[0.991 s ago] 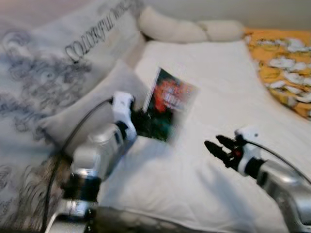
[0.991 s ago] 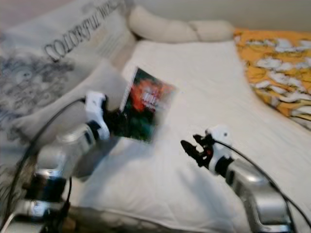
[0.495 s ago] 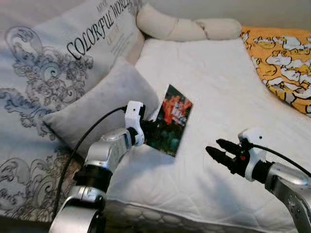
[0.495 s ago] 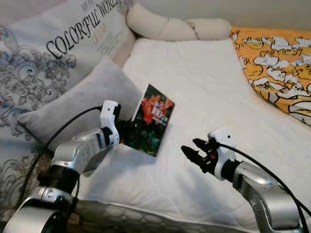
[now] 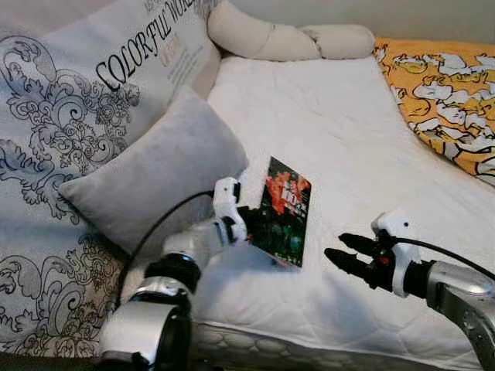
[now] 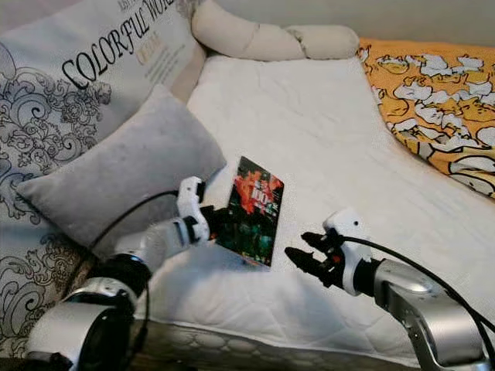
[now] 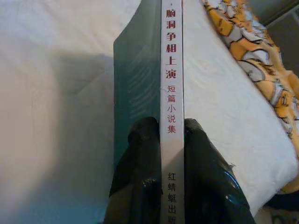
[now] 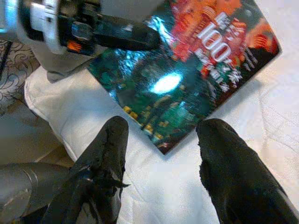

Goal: Clean up the room

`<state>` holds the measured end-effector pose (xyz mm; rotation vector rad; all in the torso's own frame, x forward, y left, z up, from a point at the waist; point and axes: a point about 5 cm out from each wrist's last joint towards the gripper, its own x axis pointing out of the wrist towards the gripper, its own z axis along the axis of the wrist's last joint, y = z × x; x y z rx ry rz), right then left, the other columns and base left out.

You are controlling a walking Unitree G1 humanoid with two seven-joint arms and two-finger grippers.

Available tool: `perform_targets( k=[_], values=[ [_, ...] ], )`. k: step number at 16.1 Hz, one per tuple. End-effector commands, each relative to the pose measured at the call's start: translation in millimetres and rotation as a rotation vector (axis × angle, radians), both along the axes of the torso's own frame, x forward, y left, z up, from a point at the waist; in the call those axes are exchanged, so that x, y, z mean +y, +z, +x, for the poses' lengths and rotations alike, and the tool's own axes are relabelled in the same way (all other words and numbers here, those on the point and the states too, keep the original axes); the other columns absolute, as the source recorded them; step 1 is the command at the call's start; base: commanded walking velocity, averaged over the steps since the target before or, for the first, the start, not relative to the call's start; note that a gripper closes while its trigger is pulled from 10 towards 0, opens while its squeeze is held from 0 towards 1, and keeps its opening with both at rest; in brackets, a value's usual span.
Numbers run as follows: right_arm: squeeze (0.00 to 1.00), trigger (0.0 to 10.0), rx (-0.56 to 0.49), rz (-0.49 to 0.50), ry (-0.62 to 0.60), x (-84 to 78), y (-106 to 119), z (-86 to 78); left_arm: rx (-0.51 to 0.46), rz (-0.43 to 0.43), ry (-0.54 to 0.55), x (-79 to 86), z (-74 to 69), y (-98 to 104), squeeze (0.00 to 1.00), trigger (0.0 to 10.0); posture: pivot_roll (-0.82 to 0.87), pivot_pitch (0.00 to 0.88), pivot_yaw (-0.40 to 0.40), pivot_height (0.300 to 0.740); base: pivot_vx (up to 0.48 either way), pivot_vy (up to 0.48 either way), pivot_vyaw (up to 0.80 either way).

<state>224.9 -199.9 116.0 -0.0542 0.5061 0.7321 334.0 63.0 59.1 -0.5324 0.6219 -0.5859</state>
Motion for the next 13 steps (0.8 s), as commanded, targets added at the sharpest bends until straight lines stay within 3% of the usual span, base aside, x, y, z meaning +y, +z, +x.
perform_targets(
  k=[1, 4, 5, 6, 7, 11, 13],
  values=[
    [0.00, 10.0, -0.001, -0.031, 0.010, 0.5, 4, -3.2, -0.032, 0.050, 0.030, 2.5, 5.1, 2, 0.00, 10.0, -0.19, 0.000, 0.026, 0.740, 0.000, 0.000, 0.00],
    [0.00, 10.0, 0.021, -0.056, 0.024, 0.3, 5, -13.0, -0.035, 0.161, 0.046, 7.2, 1.7, -9, 0.00, 10.0, -0.22, 0.000, 0.017, 0.740, 0.000, 0.000, 0.00],
    [0.00, 10.0, 0.029, -0.081, 0.009, -0.9, 6, -18.9, -0.035, 0.231, 0.048, 13.3, -1.4, -17, 0.24, 10.0, -0.24, 0.000, 0.016, 0.740, 0.000, 0.000, 0.00],
    [0.00, 10.0, 0.030, -0.090, -0.003, -1.0, 6, -21.1, -0.045, 0.277, 0.024, 15.7, -3.7, -21, 0.78, 10.0, -0.25, 0.000, 0.015, 0.740, 0.000, 0.000, 0.00],
    [0.00, 10.0, 0.035, -0.095, -0.014, -0.3, 5, -23.3, -0.056, 0.303, 0.011, 16.9, -4.8, -23, 1.00, 10.0, -0.26, 0.000, 0.013, 0.740, 0.000, 0.000, 0.00],
    [0.00, 10.0, 0.043, -0.102, -0.039, 3.3, 4, -29.9, -0.119, 0.375, -0.021, 18.1, -2.3, -21, 1.00, 10.0, -0.28, 0.000, 0.012, 0.740, 0.000, 0.000, 0.00],
    [0.00, 10.0, 0.047, -0.111, -0.060, 4.9, 4, -32.5, -0.197, 0.503, -0.042, 24.2, 3.8, -15, 1.00, 10.0, -0.29, 0.000, 0.013, 0.740, 0.000, 0.000, 0.00]
  ],
)
